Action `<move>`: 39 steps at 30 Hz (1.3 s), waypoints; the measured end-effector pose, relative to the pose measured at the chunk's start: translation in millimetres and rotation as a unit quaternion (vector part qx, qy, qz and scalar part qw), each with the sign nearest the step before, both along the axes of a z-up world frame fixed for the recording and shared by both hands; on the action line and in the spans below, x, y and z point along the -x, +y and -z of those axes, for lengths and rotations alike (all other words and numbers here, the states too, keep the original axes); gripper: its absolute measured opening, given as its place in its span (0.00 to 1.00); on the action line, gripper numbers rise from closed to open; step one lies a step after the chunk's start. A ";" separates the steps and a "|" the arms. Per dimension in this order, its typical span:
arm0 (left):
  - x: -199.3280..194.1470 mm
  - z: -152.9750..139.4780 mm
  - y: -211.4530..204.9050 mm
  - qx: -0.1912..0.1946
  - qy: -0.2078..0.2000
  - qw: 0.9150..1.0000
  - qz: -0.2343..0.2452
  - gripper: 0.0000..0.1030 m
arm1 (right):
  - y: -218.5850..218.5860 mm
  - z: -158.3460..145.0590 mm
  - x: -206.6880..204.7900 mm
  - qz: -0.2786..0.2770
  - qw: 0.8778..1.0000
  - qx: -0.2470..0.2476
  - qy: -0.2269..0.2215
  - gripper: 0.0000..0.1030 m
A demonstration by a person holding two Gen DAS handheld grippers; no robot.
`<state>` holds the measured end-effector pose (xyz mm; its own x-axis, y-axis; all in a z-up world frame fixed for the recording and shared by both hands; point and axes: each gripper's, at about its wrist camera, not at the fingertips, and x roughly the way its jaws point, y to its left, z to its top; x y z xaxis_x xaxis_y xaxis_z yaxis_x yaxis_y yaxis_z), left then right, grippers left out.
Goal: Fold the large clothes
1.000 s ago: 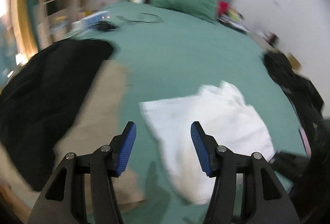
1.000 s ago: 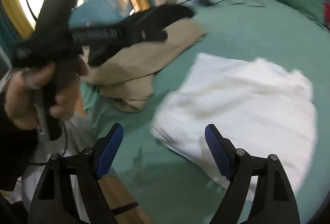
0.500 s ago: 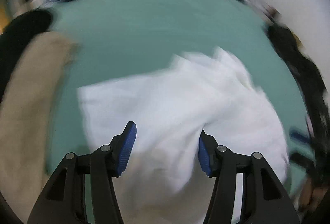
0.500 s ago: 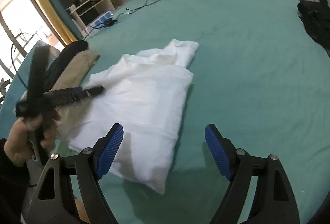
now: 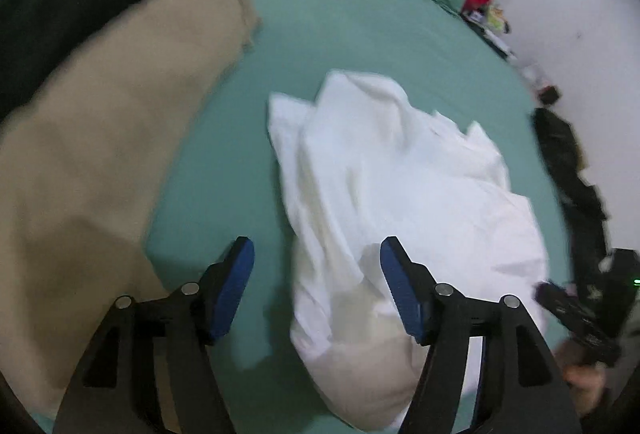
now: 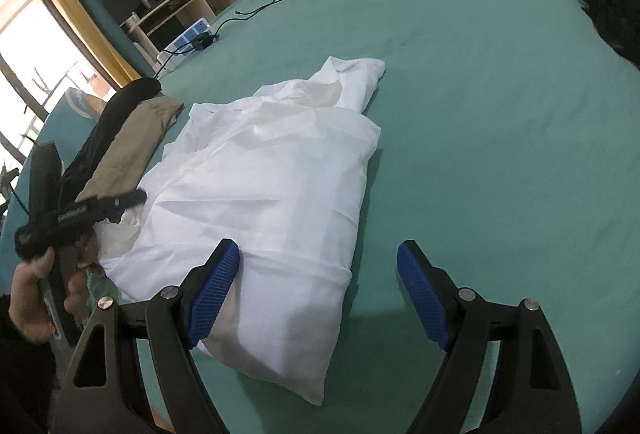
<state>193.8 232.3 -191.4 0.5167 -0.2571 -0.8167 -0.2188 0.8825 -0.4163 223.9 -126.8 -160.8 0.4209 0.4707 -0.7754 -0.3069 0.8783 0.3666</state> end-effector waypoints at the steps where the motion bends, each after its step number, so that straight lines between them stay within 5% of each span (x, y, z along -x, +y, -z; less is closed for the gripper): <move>1: 1.3 0.6 -1.3 0.004 -0.006 1.000 0.003 0.70 | 0.1 1.5 -0.5 0.001 1.000 -0.003 0.001 0.79; 3: -0.2 2.6 -6.3 0.017 -0.014 0.999 0.023 0.74 | -0.5 5.8 -2.2 0.004 1.000 -0.013 0.007 0.79; 6: -7.1 15.3 -13.9 0.087 -0.010 0.995 0.042 0.78 | -1.2 11.6 -4.7 0.006 1.000 -0.026 0.015 0.79; 8: -9.1 18.0 -21.0 0.095 -0.014 0.994 0.047 0.86 | -1.3 17.6 -6.4 0.004 0.999 -0.030 0.019 0.79; 13: -13.8 21.5 -46.4 0.123 -0.012 0.989 0.084 0.87 | 13.2 26.5 -5.8 -0.006 1.000 -0.007 -0.001 0.79; 18: -13.0 18.5 -71.4 0.050 -0.017 0.992 0.111 0.91 | 27.7 27.4 -6.2 -0.027 0.999 -0.021 0.007 0.56; 22: -15.7 17.3 -94.0 -0.015 -0.027 0.991 0.130 0.94 | 27.2 31.6 -7.0 -0.015 0.999 -0.042 0.015 0.52; 27: -18.5 13.5 -100.1 -0.033 -0.028 0.991 0.130 0.94 | 30.0 33.6 -6.5 -0.004 0.998 -0.060 0.027 0.52; 28: -18.7 12.9 -100.8 -0.034 -0.029 0.990 0.132 0.90 | 30.7 34.3 -6.4 -0.002 0.997 -0.067 0.030 0.51; 31: -22.0 8.5 -102.7 -0.002 -0.039 0.988 0.148 0.39 | 31.1 36.6 -4.4 0.006 0.994 -0.099 0.040 0.34; 32: -22.6 10.0 -102.3 0.023 -0.036 0.988 0.146 0.37 | 32.2 36.7 -2.6 0.012 0.993 -0.108 0.041 0.32; 39: -14.8 -11.9 -97.3 0.021 -0.065 0.988 0.140 0.27 | 43.2 0.1 7.7 0.015 0.994 -0.106 -0.016 0.20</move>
<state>208.6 135.0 -179.6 0.5206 -0.4377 -0.7331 0.0904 0.8820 -0.4624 216.2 -83.6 -161.0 0.4594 0.6093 -0.6463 -0.2966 0.7911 0.5349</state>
